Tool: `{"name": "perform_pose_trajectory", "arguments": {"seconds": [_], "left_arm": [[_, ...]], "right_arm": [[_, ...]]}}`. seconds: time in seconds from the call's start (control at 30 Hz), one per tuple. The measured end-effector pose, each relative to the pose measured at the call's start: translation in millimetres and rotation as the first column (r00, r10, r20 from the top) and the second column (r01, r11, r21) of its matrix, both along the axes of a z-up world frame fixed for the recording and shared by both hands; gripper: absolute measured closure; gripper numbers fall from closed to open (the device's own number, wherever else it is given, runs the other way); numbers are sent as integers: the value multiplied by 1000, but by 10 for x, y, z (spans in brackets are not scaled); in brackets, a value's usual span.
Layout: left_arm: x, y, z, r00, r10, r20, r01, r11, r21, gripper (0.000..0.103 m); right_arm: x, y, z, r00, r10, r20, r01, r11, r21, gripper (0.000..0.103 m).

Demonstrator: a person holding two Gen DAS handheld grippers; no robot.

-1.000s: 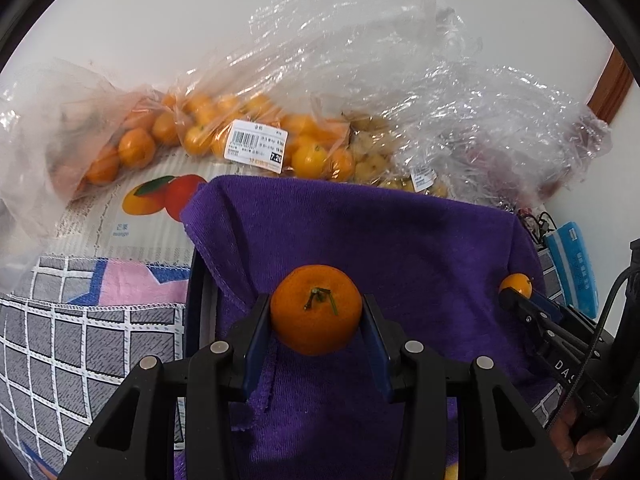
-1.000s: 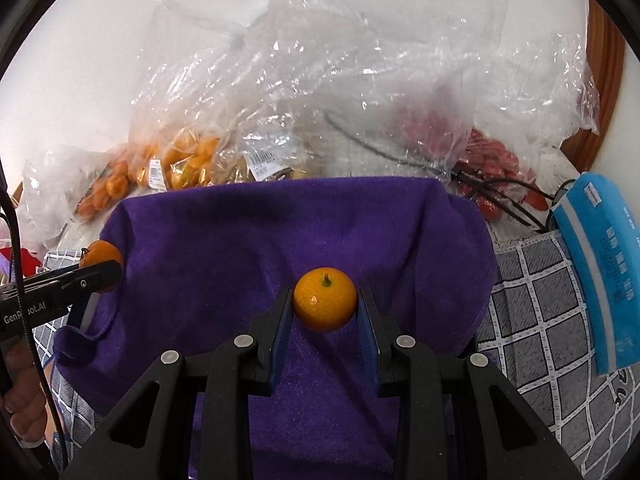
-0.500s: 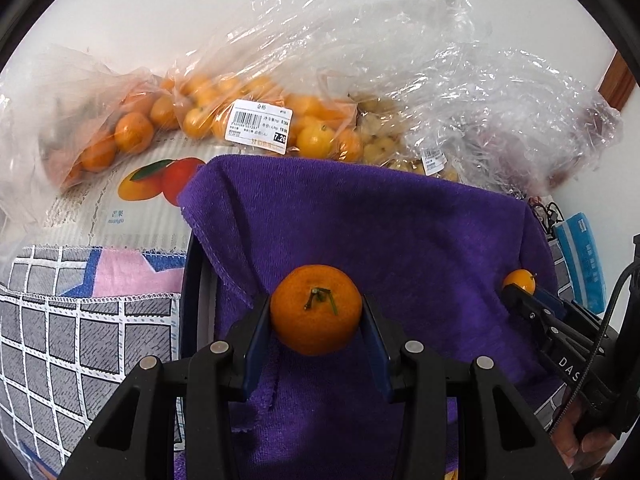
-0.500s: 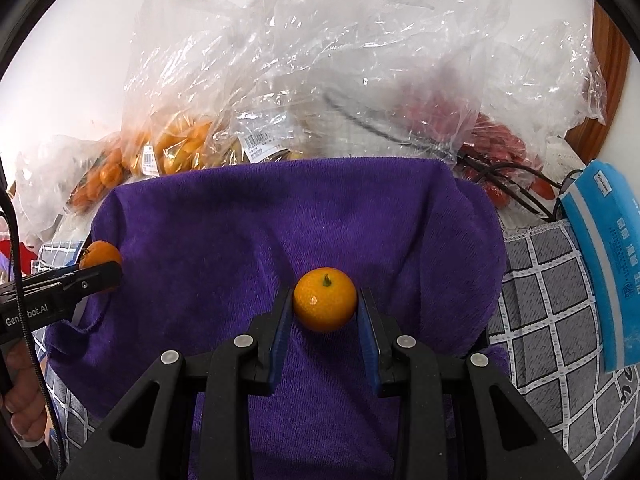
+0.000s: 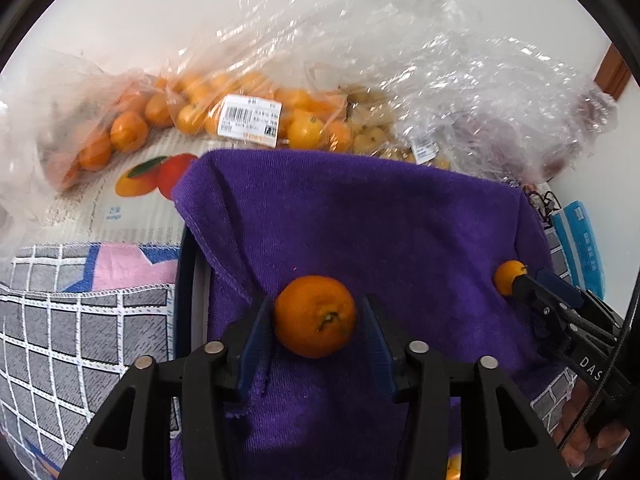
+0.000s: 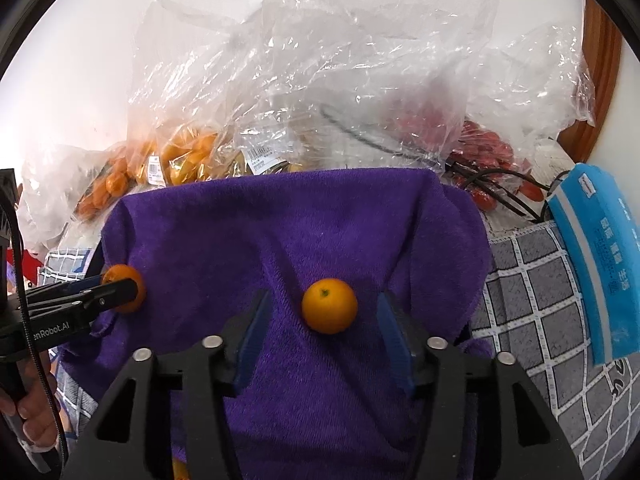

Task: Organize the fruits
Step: 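Lower the orange onto the purple towel and open the left gripper while the right releases the tangerine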

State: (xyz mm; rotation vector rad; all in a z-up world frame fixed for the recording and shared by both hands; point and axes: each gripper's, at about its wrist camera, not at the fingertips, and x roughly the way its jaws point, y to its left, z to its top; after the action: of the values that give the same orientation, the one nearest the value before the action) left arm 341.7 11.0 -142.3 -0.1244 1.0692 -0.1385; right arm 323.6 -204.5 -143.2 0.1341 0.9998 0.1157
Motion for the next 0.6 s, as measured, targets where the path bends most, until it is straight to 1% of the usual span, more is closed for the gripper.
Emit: {"name": "perform_pose_trajectory", "arguments": {"seconds": [0.03,0.07,0.13,0.3,0.43,0.5,0.6], "left_arm": [[-28,3,48,1000,0,15,0,1000,1,49],[-52,6,90,1000,0,28,0,1000,3,47],[-120,9,188,999,0,54,-1,1000,12,44],[-321,17,391,995,4,101,-7,1000,27,44],[-565,32,598,986,19,168,-26,999,39,44],[-686,61,702,980,24,195,-30,999,29,44],[-872,111,823,973,48,228,-50,999,2,44]], "right_arm": [[-20,-3,26,1000,-5,2,5,1000,-1,40],[-47,-13,57,1000,-9,4,9,1000,-1,39],[-110,-20,126,1000,-18,9,18,1000,-3,33],[-355,-12,386,996,-50,78,52,998,-30,32],[-603,-27,623,986,-60,157,66,997,-36,32],[-748,-41,739,978,-61,199,69,997,-35,32],[-908,-64,844,974,-60,219,69,997,-31,32]]}}
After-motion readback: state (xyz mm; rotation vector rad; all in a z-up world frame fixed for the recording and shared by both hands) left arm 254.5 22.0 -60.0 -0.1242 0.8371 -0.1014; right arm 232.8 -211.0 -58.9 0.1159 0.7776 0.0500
